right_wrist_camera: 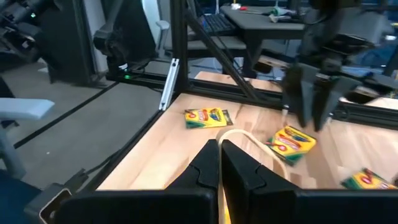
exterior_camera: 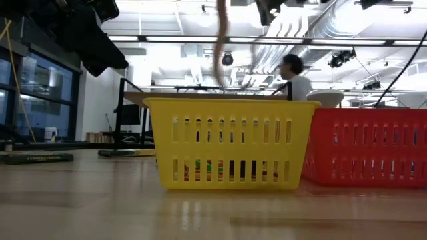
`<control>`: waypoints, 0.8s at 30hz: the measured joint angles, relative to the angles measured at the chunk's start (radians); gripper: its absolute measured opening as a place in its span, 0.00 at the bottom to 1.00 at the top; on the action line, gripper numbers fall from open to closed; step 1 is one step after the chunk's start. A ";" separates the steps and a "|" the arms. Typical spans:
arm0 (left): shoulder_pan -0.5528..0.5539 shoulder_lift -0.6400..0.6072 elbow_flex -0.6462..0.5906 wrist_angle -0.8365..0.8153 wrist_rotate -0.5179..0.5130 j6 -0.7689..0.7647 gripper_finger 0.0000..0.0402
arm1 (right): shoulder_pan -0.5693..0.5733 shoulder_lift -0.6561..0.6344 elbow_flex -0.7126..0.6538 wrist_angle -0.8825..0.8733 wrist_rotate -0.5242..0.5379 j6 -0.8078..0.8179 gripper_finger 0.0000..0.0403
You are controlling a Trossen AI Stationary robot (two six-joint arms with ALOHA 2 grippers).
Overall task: Pick & Place Office Desk Supplies
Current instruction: Put the white rubber band into the yellow bin
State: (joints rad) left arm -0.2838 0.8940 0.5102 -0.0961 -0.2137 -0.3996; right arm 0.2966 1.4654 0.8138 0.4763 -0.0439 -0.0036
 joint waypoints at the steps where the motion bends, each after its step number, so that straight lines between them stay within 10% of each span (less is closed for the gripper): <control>1: 0.000 0.000 0.000 0.000 0.000 0.000 0.18 | 0.000 0.017 0.016 0.000 -0.009 0.000 0.00; 24: 0.000 0.000 0.000 0.000 0.000 0.000 0.18 | 0.054 0.082 0.074 -0.068 0.132 -0.001 0.00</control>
State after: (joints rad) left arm -0.2837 0.8936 0.5102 -0.0959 -0.2138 -0.3996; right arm 0.3510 1.5478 0.8875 0.4085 0.0878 -0.0044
